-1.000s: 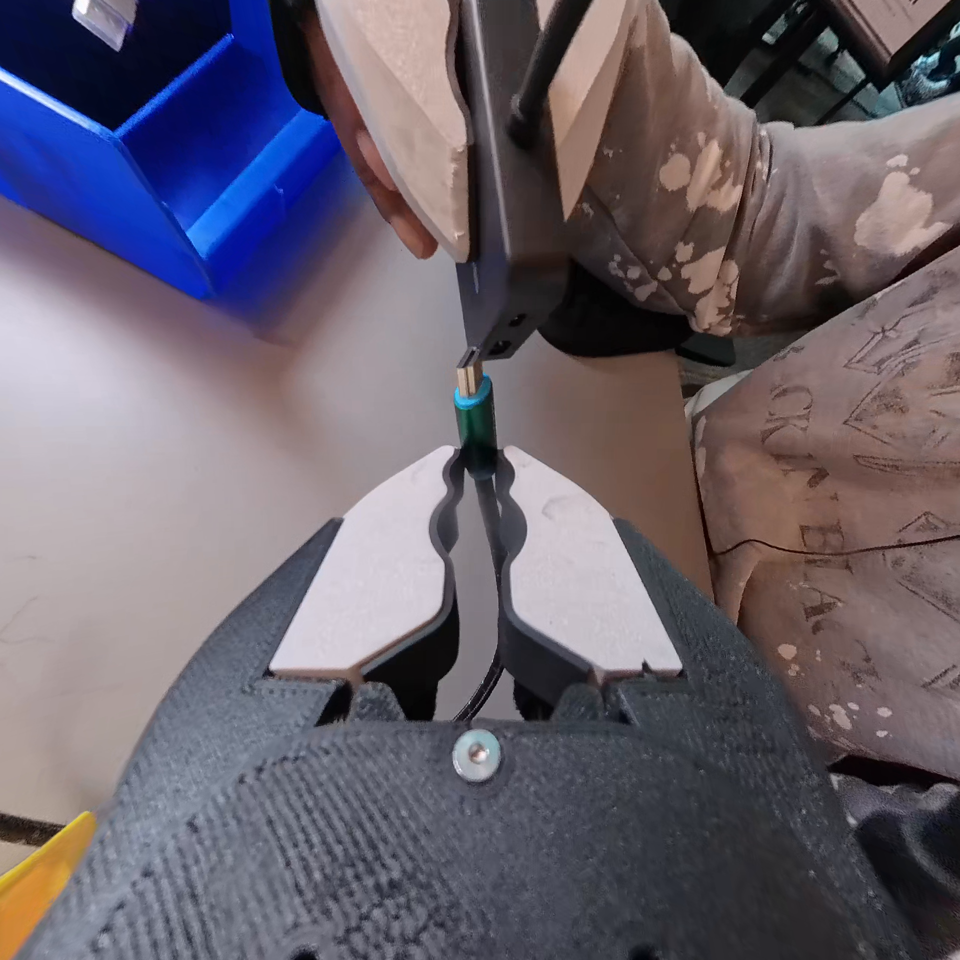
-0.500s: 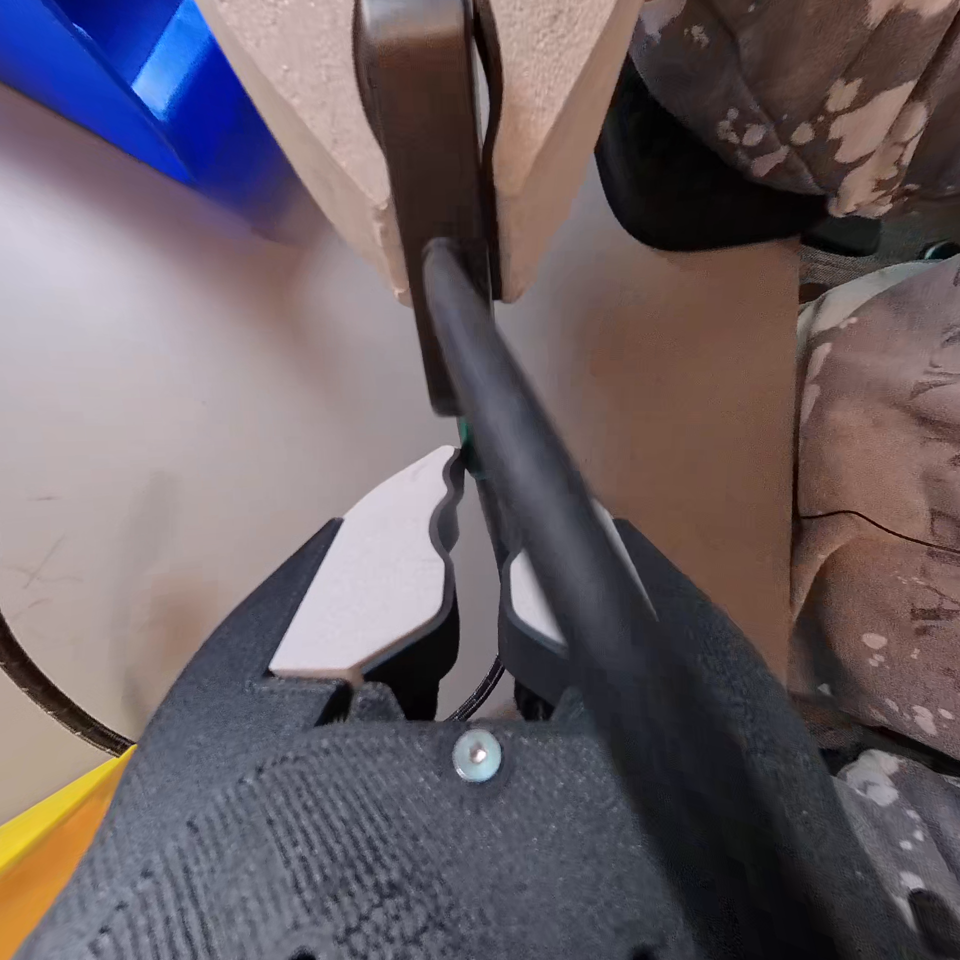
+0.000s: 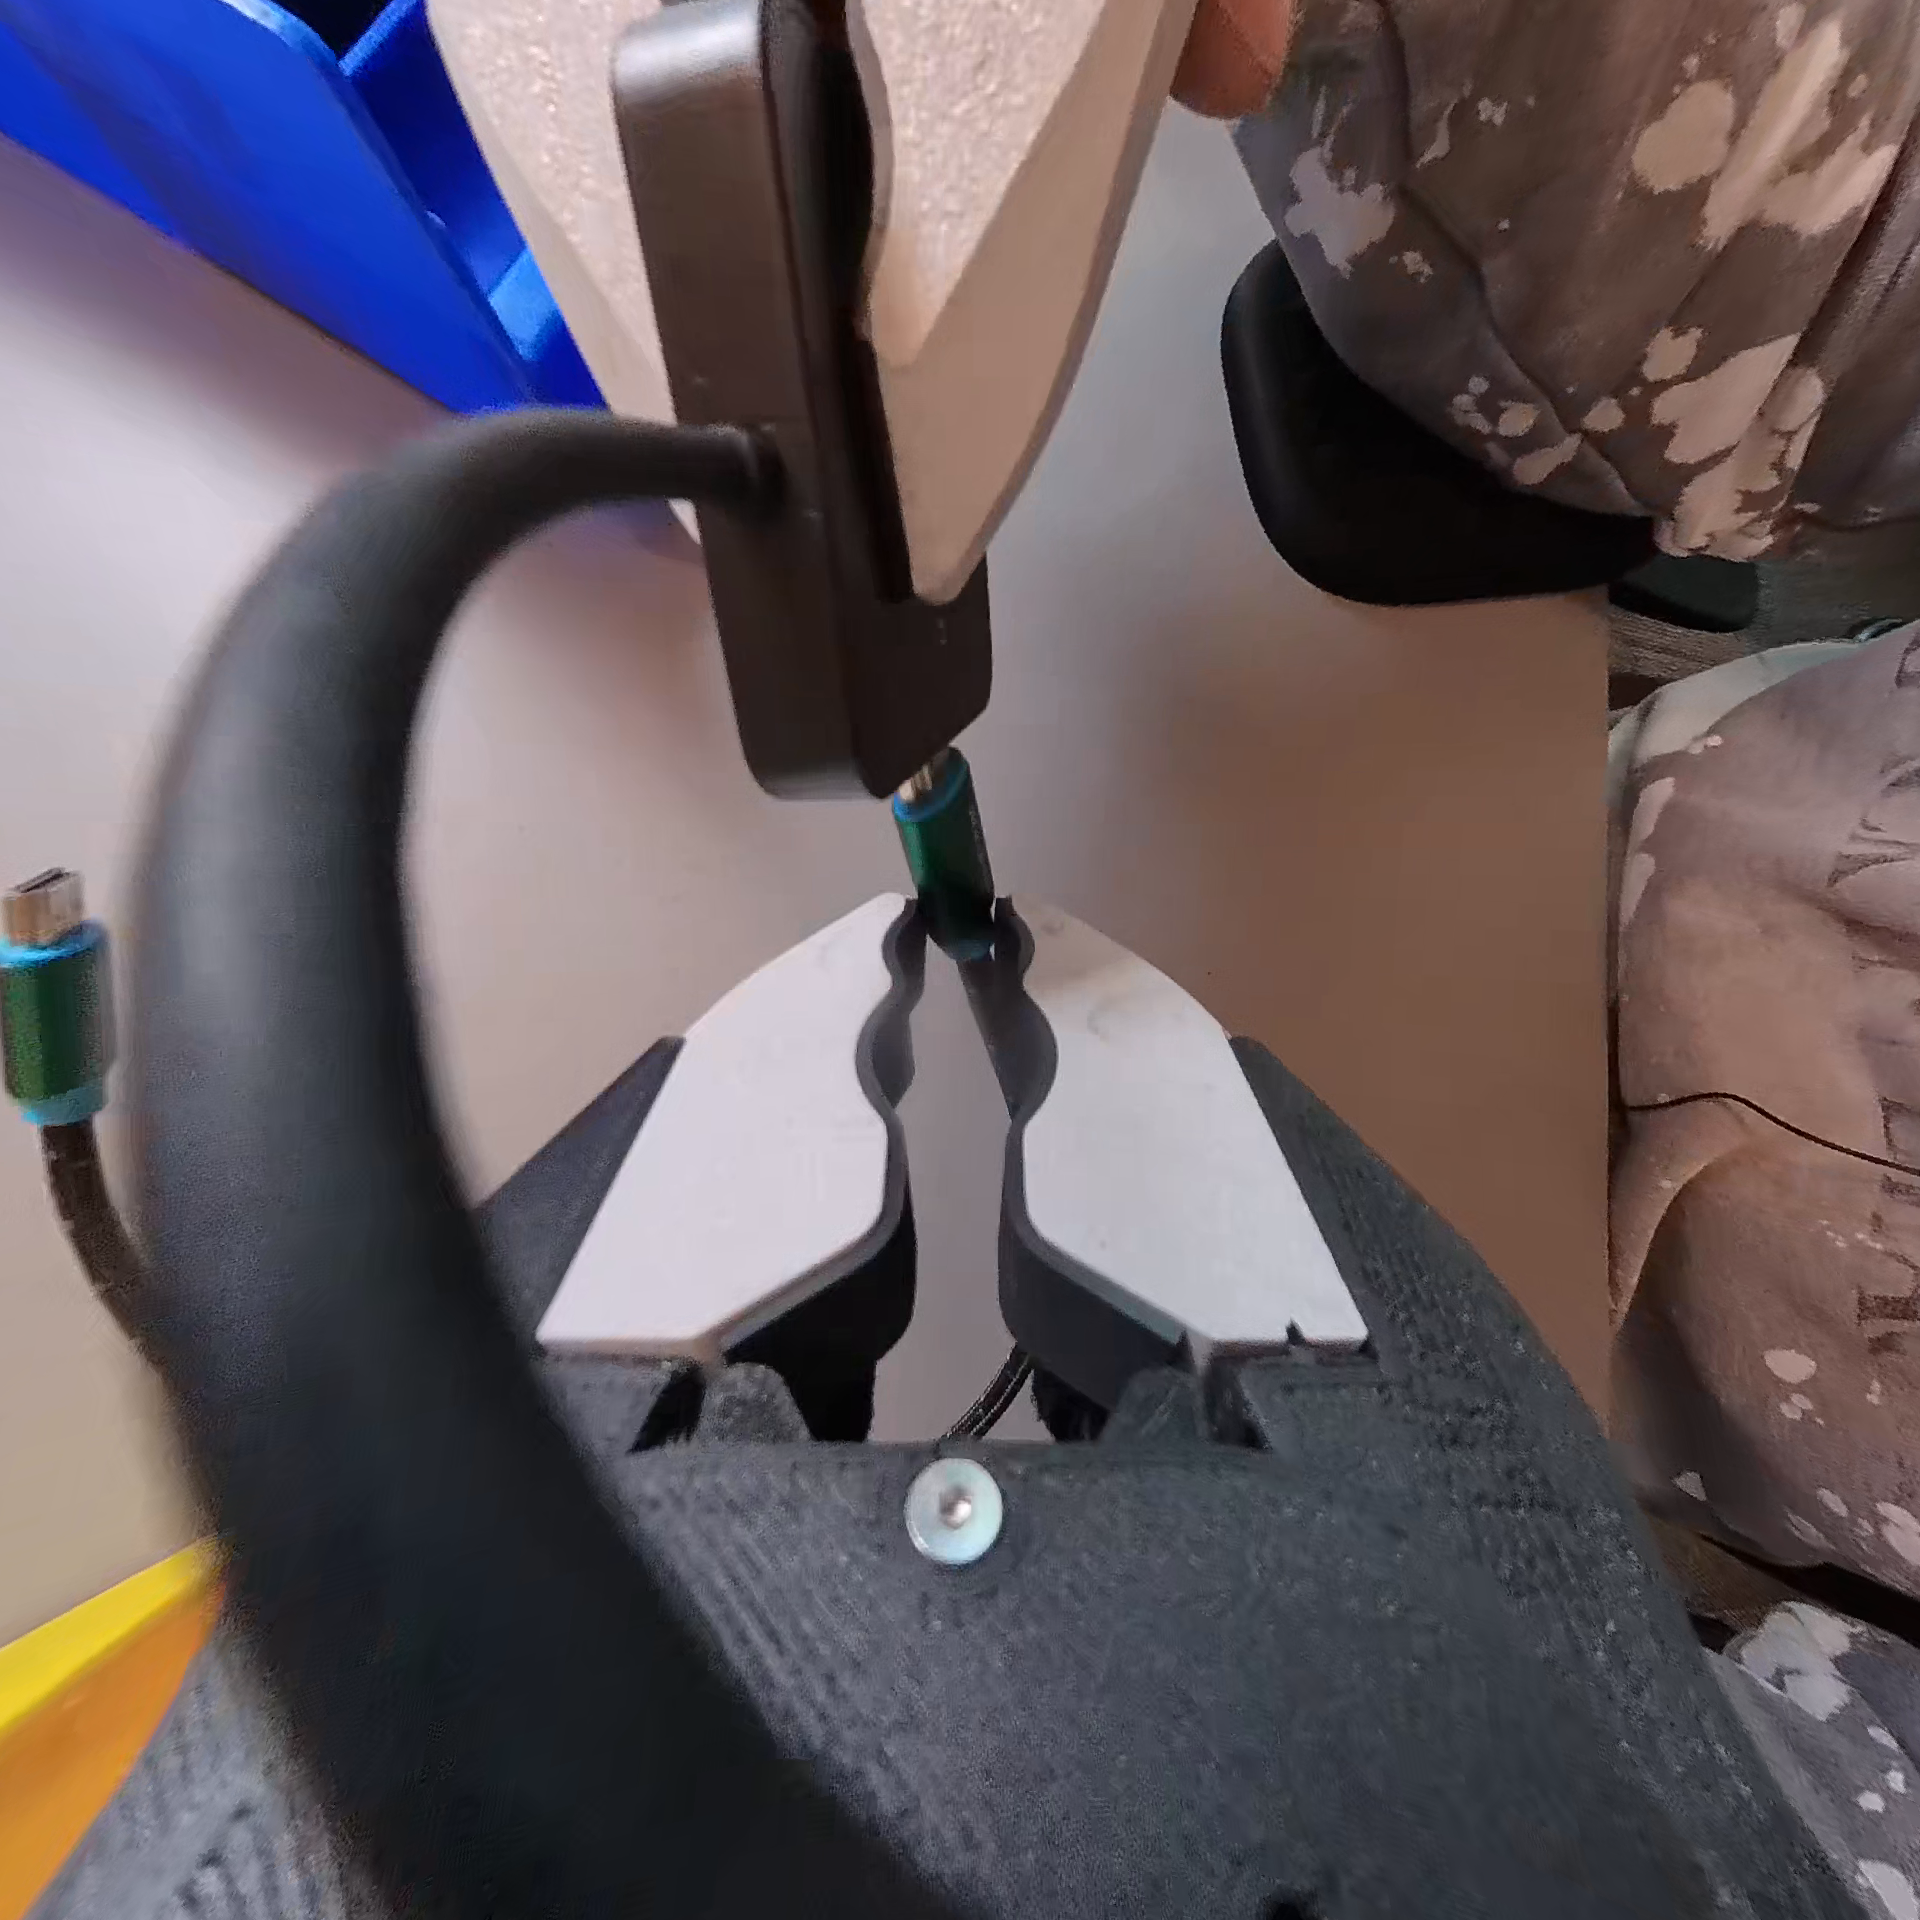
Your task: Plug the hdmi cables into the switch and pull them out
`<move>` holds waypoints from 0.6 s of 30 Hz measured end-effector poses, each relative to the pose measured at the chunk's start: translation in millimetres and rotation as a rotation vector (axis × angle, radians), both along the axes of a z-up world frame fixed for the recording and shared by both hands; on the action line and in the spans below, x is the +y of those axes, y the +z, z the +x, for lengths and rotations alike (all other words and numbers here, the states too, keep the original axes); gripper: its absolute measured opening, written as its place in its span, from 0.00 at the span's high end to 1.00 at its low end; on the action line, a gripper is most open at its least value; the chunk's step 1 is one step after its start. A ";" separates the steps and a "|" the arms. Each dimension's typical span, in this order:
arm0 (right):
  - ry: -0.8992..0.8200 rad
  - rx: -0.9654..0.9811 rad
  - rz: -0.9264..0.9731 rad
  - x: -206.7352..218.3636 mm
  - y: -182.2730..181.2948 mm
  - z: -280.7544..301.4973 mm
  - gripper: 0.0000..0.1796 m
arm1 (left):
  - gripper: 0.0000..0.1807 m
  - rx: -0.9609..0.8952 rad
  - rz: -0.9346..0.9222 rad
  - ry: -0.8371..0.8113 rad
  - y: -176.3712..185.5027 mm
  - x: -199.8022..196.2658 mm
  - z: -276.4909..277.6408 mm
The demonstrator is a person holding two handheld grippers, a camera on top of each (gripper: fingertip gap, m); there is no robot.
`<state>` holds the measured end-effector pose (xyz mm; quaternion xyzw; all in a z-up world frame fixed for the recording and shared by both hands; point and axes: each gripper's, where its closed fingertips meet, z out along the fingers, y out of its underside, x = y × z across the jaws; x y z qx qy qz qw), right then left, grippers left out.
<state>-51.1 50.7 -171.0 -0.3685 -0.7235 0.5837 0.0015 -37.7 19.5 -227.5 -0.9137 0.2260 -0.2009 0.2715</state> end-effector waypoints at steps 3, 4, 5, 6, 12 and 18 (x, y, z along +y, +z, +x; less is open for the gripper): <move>0.015 -0.019 -0.029 -5.5 -0.3 -0.9 0.93 | 0.93 -0.009 -0.004 -0.016 -0.5 -1.5 2.5; 0.021 -0.029 -0.030 -6.8 -2.0 -0.7 0.93 | 0.93 -0.003 -0.010 -0.026 -1.8 -3.1 2.9; 0.027 -0.040 -0.032 -8.1 -3.7 -0.3 0.93 | 0.93 0.003 -0.015 -0.037 -3.0 -4.7 3.4; 0.032 -0.052 -0.041 -9.4 -4.7 0.0 0.93 | 0.93 0.006 -0.012 -0.046 -3.5 -5.2 3.8; -0.046 -0.040 -0.182 -4.7 9.5 -14.6 0.93 | 0.93 -0.110 0.060 -0.010 8.6 3.4 -1.4; -0.049 0.012 -0.265 -1.3 29.4 -13.9 0.93 | 0.93 -0.282 0.162 -0.003 37.5 3.0 -5.1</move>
